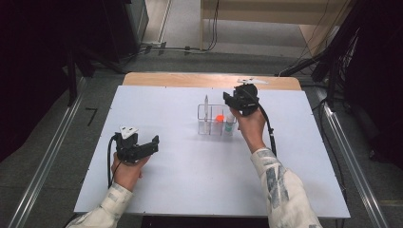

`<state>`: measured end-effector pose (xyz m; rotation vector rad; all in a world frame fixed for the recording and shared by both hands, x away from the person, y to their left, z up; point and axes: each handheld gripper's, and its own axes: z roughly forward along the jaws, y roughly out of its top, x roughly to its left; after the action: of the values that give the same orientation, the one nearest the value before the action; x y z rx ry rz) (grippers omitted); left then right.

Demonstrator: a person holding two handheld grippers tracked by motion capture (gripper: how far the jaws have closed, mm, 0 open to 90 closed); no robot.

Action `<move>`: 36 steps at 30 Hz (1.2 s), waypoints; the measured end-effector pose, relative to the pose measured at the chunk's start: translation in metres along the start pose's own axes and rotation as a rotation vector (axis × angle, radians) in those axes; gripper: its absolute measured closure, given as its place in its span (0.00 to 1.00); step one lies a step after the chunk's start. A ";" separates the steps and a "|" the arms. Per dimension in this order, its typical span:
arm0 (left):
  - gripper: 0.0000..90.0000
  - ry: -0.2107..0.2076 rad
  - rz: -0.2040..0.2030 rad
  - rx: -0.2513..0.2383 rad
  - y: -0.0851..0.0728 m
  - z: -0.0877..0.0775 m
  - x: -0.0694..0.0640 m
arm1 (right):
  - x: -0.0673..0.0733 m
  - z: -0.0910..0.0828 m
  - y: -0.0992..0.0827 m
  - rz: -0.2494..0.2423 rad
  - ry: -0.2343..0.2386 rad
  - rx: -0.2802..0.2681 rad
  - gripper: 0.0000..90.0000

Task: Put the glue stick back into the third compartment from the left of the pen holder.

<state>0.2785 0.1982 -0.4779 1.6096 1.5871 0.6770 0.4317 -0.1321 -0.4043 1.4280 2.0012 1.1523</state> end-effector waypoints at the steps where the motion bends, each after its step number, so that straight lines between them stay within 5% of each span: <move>1: 0.16 0.000 0.000 0.000 0.000 0.000 0.000 | 0.000 0.000 -0.001 -0.002 0.002 0.003 0.56; 18: 0.16 0.004 0.004 0.002 0.000 0.000 -0.001 | -0.022 -0.013 -0.017 0.024 0.005 -0.008 0.39; 36: 0.16 0.007 0.006 0.005 -0.001 0.001 -0.002 | -0.048 -0.034 -0.041 0.042 -0.025 -0.025 0.33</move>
<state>0.2785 0.1964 -0.4788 1.6174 1.5913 0.6831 0.4026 -0.1944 -0.4245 1.4717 1.9421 1.1668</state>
